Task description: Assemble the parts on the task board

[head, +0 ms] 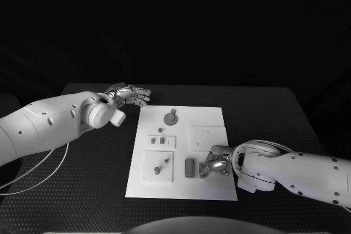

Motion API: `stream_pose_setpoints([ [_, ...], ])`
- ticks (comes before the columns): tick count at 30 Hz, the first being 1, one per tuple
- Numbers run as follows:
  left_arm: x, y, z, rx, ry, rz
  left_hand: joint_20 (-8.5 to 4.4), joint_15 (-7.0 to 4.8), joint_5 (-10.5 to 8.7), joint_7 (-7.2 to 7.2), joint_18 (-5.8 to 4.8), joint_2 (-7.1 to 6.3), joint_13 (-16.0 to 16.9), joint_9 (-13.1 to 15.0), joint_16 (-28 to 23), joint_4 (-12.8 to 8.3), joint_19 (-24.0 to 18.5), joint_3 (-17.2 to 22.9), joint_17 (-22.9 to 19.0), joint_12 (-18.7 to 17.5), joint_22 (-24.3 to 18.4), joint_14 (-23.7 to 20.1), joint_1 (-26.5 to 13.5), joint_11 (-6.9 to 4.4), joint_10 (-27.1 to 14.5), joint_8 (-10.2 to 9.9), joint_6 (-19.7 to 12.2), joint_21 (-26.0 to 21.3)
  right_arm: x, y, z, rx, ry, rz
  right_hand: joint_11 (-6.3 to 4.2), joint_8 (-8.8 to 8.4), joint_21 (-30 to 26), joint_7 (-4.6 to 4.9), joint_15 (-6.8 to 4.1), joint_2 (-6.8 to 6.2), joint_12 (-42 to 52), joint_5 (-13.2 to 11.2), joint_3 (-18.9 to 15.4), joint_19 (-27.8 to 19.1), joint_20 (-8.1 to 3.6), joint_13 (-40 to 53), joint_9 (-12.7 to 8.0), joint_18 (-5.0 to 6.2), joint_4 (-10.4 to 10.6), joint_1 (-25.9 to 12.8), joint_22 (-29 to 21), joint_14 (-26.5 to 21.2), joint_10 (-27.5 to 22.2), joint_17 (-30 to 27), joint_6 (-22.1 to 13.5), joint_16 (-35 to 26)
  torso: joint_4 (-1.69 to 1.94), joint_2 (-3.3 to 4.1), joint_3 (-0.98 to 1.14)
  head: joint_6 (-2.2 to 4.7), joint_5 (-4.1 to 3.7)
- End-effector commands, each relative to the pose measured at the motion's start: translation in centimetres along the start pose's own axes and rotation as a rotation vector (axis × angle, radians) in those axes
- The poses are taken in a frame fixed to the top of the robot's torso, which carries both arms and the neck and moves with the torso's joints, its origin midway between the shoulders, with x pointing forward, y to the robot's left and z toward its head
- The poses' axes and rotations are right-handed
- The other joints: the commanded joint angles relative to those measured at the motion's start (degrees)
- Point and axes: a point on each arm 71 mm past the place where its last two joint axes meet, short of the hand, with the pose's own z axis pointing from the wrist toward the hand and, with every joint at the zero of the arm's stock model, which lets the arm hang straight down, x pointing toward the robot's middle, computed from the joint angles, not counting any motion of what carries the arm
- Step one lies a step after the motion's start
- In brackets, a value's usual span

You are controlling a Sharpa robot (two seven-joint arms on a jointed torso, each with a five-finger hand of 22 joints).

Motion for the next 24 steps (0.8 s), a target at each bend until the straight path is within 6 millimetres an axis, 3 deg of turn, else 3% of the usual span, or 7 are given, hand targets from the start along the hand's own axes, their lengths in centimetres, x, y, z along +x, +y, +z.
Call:
stream_pose_setpoints([
  [1,0.19,-0.13,0.03,0.007,0.018,0.002,0.02,-0.09,-0.05,-0.27,1.03,-0.01,-0.06,-0.09,-0.32,0.03,0.28,-0.03,0.06,0.01,0.09,0.38,-0.15,0.15,-0.32,0.32,-0.11,-0.19,0.07,0.71,-0.05,-0.048,-0.006,0.002,-0.38,0.20,0.30,0.28,-0.31,-0.94,-0.40,-0.29,-0.10,-0.09,-0.34,0.08,-0.07,1.66,0.49,-0.20,-0.11,-0.02,-0.22,0.07,-0.04,-0.32,0.00,0.00,-0.03,-0.07,0.01],
  [19,0.17,-0.10,0.03,0.005,0.017,0.005,0.01,-0.09,-0.05,-0.26,1.03,-0.02,-0.08,-0.12,-0.39,0.05,0.29,-0.03,0.14,0.01,0.13,0.40,-0.16,0.16,-0.35,0.33,-0.16,-0.23,0.01,0.55,-0.07,-0.057,-0.003,-0.014,-0.33,0.21,0.29,0.34,-0.33,-1.55,-0.53,-1.54,-0.72,-0.20,-0.42,0.21,-0.20,1.66,0.88,-0.63,-0.24,-0.11,-0.36,0.17,-0.30,-0.45,0.03,0.00,-0.01,-0.19,-0.02],
  [22,0.15,-0.10,0.03,0.005,0.016,0.005,0.01,-0.09,-0.05,-0.26,1.03,-0.02,-0.08,-0.12,-0.40,0.05,0.29,-0.03,0.16,0.01,0.14,0.40,-0.15,0.16,-0.35,0.33,-0.16,-0.24,0.12,0.46,-0.16,-0.071,0.019,-0.028,-0.26,0.33,0.45,0.36,-0.34,-1.73,-0.54,-1.65,-2.17,-0.25,-0.52,0.37,-0.21,1.66,-0.22,0.19,-0.26,-0.16,-0.44,0.29,-0.47,-0.48,0.01,0.00,0.00,-0.17,-0.01],
  [24,0.11,-0.08,0.01,0.004,0.016,0.005,0.01,-0.09,-0.05,-0.26,1.03,-0.03,-0.09,-0.13,-0.40,0.05,0.29,-0.03,0.16,0.01,0.14,0.40,-0.15,0.16,-0.35,0.33,-0.17,-0.24,0.19,0.36,-0.23,-0.075,0.032,-0.034,-0.18,0.40,0.50,0.39,-0.32,-1.88,-0.59,-3.04,-3.80,-0.42,-0.60,0.48,-0.22,1.66,-1.57,1.54,-0.31,-0.29,-0.58,0.38,-0.71,-0.55,0.02,0.01,0.00,-0.19,-0.01],
])
